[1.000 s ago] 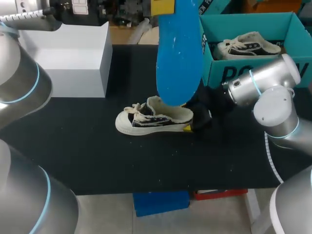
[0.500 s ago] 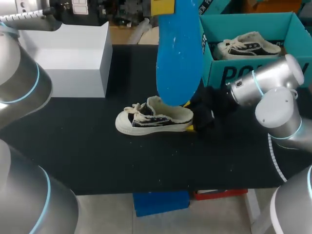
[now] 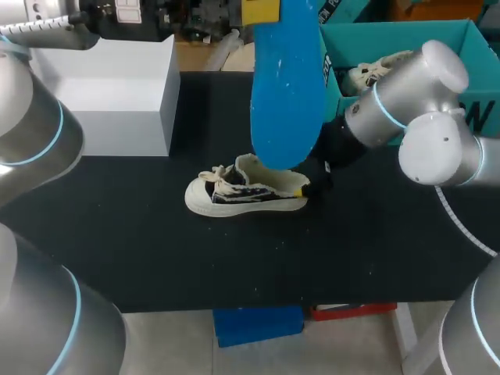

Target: Take the shoe out of the shoebox, open the shoe tongue, remove and reinsert the insole, then place the shoe into the shoebox

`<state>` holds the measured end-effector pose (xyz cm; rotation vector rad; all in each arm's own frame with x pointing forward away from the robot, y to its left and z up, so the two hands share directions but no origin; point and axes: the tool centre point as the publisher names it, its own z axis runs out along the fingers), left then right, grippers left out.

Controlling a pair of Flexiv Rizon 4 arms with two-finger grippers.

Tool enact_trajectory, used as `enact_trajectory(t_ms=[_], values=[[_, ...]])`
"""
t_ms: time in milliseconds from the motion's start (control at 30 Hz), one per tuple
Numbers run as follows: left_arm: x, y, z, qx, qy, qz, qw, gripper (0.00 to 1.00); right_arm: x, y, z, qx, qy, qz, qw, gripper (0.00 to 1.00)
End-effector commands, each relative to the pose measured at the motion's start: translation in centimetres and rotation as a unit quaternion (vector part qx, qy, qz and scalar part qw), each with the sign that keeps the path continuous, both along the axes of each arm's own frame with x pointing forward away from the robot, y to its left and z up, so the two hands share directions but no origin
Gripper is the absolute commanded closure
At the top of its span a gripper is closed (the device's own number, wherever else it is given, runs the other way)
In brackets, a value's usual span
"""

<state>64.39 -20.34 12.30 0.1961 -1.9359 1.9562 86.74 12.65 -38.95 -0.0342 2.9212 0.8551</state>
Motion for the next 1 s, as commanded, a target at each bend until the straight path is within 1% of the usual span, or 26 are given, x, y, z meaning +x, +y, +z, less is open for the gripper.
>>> enact_trajectory(t_ms=[33, 100, 133, 200, 267, 400, 667, 800, 1000], values=[[0.0, -0.2, 0.1, 0.002, 0.001, 0.001, 1.000, 1.00, 1.2, 1.8, 0.2, -0.229, -0.004, -0.015, 0.973, 0.00], [0.0, -0.2, 0.1, 0.002, 0.001, 0.001, 1.000, 1.00, 1.6, 2.5, 0.6, -0.254, -0.006, -0.019, 0.967, 0.00], [0.0, -0.2, 0.1, 0.002, 0.001, 0.001, 1.000, 1.00, 1.7, 2.7, 0.7, -0.257, -0.006, -0.018, 0.966, 0.00], [0.0, -0.2, 0.1, 0.002, 0.001, 0.001, 1.000, 1.00, 2.1, 3.3, 0.9, -0.280, -0.001, -0.013, 0.960, 0.00], [0.0, -0.2, 0.1, 0.002, 0.001, 0.001, 1.000, 1.00, 2.3, 3.7, 1.0, -0.288, 0.001, -0.009, 0.958, 0.00], [0.0, -0.2, 0.1, 0.002, 0.001, 0.001, 1.000, 1.00, 2.6, 5.0, 1.3, -0.320, 0.018, -0.002, 0.947, 0.00], [0.0, -0.2, 0.1, 0.002, 0.001, 0.001, 1.000, 1.00, 2.7, 6.9, 1.2, -0.333, 0.046, 0.004, 0.942, 0.00], [0.0, -0.2, 0.1, 0.002, 0.001, 0.001, 1.000, 1.00, 2.7, 7.8, 0.9, -0.334, 0.049, 0.008, 0.941, 0.00], [0.0, -0.2, 0.1, 0.002, 0.001, 0.001, 1.000, 1.00, 2.6, 8.3, 0.4, -0.333, 0.055, 0.006, 0.941, 0.00]])
